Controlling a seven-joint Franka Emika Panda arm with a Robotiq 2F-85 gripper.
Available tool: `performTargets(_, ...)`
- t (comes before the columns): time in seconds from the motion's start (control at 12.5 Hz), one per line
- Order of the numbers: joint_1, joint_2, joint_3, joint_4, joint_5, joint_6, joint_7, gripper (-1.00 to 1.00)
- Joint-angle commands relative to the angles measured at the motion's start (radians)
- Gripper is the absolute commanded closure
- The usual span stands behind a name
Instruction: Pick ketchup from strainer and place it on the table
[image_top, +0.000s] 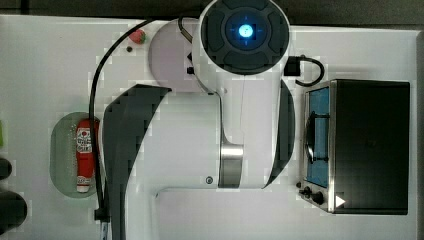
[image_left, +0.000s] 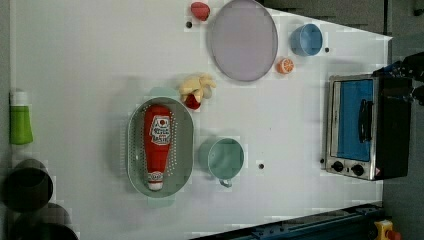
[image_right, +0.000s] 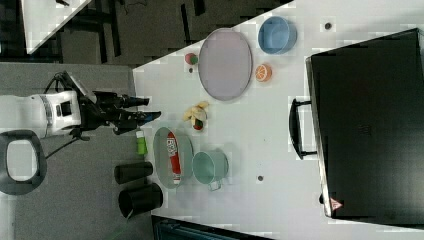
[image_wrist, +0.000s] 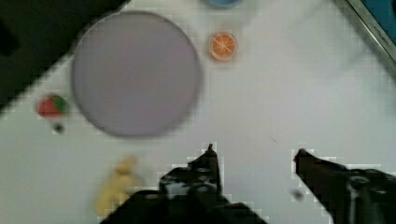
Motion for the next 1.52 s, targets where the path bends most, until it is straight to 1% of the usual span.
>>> performTargets(0.08, -0.088, -0.212, 0.06, -0.071, -0.004, -0.174, -0.011, -0.58)
performTargets(0.24, -0.078, -0.202, 0.082, -0.071, 0.009, -0.157, -0.012, -0.99)
performTargets(0.4, -0.058, -0.175, 0.137, -0.071, 0.01, -0.119, -0.012, -1.0)
performTargets(0.56, -0.035, -0.138, 0.217, -0.071, 0.01, -0.072, -0.012, -1.0)
performTargets(0.8, -0.002, -0.078, 0.368, -0.072, 0.009, -0.037, -0.01, -1.0)
performTargets(1.12, 0.022, 0.026, 0.554, -0.08, 0.005, 0.043, 0.019, -1.0)
performTargets(1.36, 0.042, 0.109, 0.645, -0.129, -0.007, 0.136, 0.052, -1.0)
performTargets(1.52, 0.061, 0.158, 0.667, -0.178, -0.041, 0.243, 0.087, -1.0)
